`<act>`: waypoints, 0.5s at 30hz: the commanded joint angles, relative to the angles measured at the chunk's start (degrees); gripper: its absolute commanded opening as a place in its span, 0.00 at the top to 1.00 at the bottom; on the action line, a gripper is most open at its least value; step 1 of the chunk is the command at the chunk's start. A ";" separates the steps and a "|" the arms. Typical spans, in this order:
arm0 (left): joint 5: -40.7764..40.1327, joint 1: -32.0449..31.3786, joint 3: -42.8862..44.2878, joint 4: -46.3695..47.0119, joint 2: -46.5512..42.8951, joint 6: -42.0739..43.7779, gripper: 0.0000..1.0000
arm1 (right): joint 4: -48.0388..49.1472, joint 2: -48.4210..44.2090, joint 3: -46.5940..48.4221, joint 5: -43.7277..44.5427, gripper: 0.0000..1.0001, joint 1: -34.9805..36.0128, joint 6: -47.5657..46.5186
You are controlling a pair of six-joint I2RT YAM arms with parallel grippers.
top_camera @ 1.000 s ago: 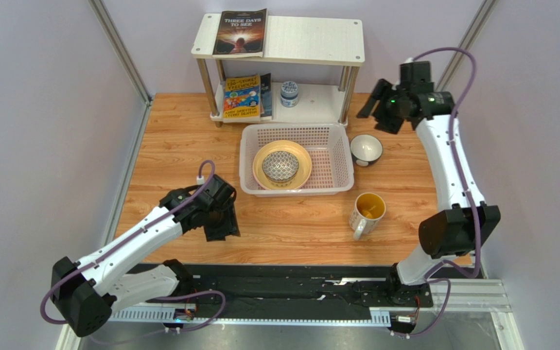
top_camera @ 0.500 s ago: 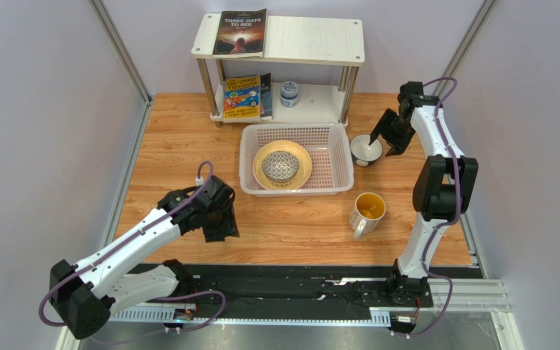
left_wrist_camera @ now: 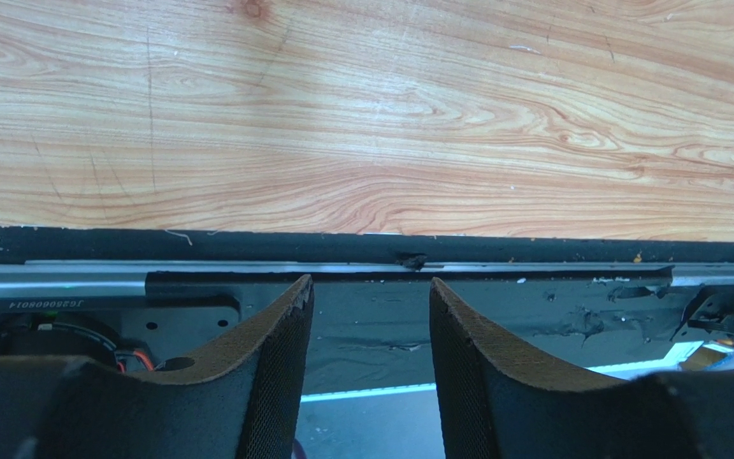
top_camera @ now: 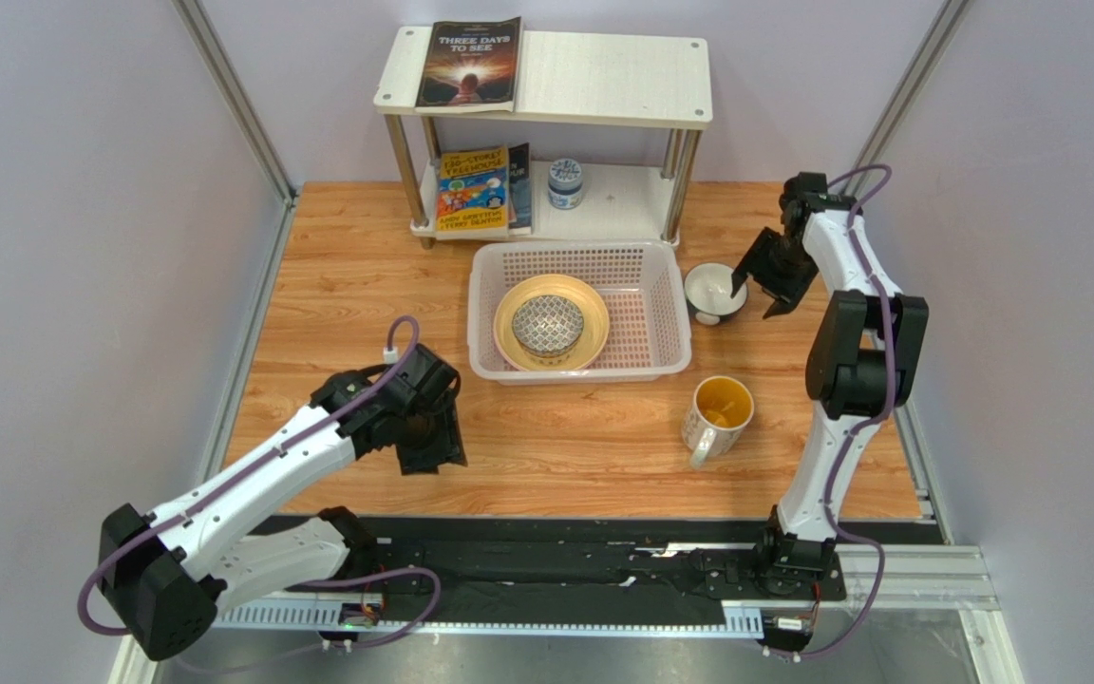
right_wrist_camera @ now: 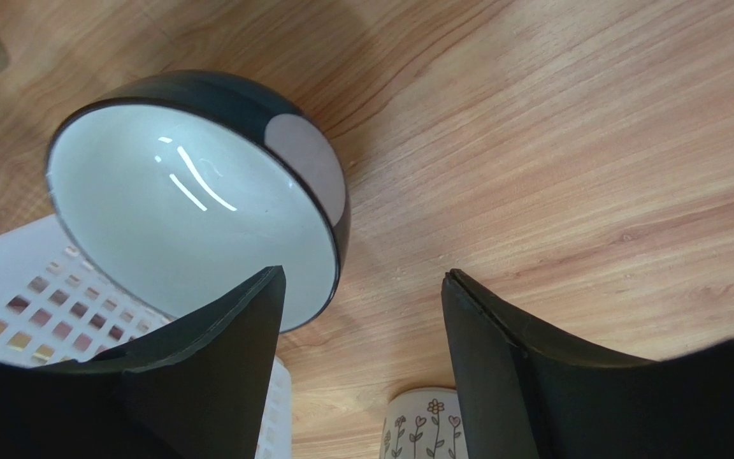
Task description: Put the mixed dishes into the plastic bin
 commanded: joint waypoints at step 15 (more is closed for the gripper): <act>-0.04 0.23 0.83 -0.68 0.12 1.01 0.47 | 5.91 3.83 -4.08 -2.62 1.00 -0.42 1.81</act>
